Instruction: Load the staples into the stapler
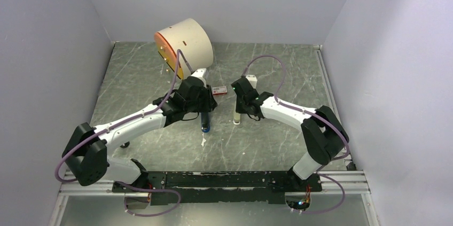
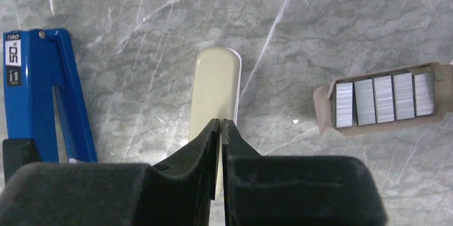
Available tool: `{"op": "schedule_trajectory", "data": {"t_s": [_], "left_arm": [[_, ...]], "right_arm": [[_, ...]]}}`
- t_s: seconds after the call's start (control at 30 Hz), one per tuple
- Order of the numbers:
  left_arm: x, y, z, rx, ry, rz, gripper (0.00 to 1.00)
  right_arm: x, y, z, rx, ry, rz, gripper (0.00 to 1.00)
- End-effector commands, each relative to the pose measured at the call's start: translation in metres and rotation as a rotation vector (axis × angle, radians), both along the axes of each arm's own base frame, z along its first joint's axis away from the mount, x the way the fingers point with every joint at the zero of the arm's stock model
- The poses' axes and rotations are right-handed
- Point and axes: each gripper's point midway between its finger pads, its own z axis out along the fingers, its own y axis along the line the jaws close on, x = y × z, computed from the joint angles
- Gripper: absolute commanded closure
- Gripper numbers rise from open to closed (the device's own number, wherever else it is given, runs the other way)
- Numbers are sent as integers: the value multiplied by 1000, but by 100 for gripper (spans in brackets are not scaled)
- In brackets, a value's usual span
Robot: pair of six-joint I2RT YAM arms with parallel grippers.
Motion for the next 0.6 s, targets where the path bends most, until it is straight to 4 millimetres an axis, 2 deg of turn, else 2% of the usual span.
{"op": "schedule_trajectory", "data": {"t_s": [0.0, 0.07, 0.17, 0.3, 0.4, 0.47, 0.53, 0.57], "left_arm": [[3, 8, 16, 9, -57, 17, 68], [4, 9, 18, 14, -61, 21, 68], [5, 10, 20, 23, -63, 22, 68], [5, 14, 26, 33, -75, 28, 68], [4, 22, 37, 50, -99, 37, 66], [1, 29, 53, 54, -137, 34, 62], [-2, 41, 69, 64, -187, 44, 57], [-2, 49, 79, 76, -216, 62, 49]], "right_arm": [[-35, -9, -10, -53, 135, 52, 89], [-27, -3, 4, -48, 108, 64, 88], [-20, 1, 12, -53, 93, 72, 86], [-11, -1, 31, -53, 44, 52, 82], [-6, -4, 60, -26, -37, 36, 81], [-4, -10, 80, -16, -97, 28, 78], [-5, -19, 104, -11, -155, 12, 72], [-6, -26, 115, -18, -182, 1, 67]]}}
